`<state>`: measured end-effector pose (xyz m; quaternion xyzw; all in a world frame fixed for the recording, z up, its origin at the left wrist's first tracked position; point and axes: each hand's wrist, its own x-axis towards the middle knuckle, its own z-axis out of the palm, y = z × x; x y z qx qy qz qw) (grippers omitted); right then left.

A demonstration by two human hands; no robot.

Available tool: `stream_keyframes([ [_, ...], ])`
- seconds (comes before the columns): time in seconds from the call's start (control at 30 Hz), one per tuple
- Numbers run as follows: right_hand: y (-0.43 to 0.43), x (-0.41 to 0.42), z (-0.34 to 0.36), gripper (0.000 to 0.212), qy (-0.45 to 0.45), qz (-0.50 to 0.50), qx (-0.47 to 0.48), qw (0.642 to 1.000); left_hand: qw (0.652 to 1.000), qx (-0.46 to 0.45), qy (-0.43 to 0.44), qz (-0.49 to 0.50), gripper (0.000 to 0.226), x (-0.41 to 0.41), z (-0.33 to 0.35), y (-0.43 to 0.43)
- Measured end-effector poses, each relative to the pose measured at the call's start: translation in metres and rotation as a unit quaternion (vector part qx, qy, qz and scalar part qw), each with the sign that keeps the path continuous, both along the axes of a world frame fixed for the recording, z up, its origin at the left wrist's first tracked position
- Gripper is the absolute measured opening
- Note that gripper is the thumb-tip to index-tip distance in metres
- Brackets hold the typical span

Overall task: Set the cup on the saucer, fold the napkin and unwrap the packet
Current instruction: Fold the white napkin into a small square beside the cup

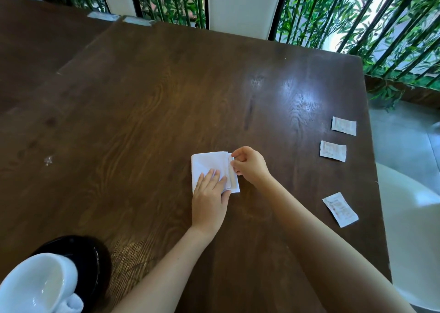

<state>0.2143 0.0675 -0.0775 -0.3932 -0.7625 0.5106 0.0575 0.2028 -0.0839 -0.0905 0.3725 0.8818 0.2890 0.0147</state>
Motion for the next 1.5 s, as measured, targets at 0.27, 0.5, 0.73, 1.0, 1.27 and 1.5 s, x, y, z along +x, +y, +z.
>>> stream_keyframes([
  [0.27,0.016,0.013,0.009,0.061,-0.014,0.25,0.136,0.958,0.987,0.111,-0.09,0.079,0.022,-0.007,0.03,0.001],
  [0.5,0.019,0.007,0.082,0.043,0.129,0.248,0.062,0.958,0.935,0.249,-0.24,0.075,0.015,-0.037,0.099,-0.026],
  [0.73,-0.005,0.012,0.174,0.024,0.282,0.215,0.052,0.933,0.878,0.388,-0.273,0.055,0.021,-0.043,0.174,-0.043],
  [1.0,-0.029,0.026,0.228,0.012,0.399,0.167,0.0,0.901,0.867,0.417,-0.273,-0.015,0.026,-0.046,0.232,-0.052],
  [1.27,-0.035,0.044,0.246,0.016,0.418,0.161,-0.009,0.894,0.909,0.324,-0.243,-0.098,0.013,-0.048,0.26,-0.066],
  [1.5,-0.038,0.054,0.256,0.012,0.417,0.156,-0.138,0.885,0.909,0.338,-0.208,-0.126,0.014,-0.042,0.278,-0.068],
])
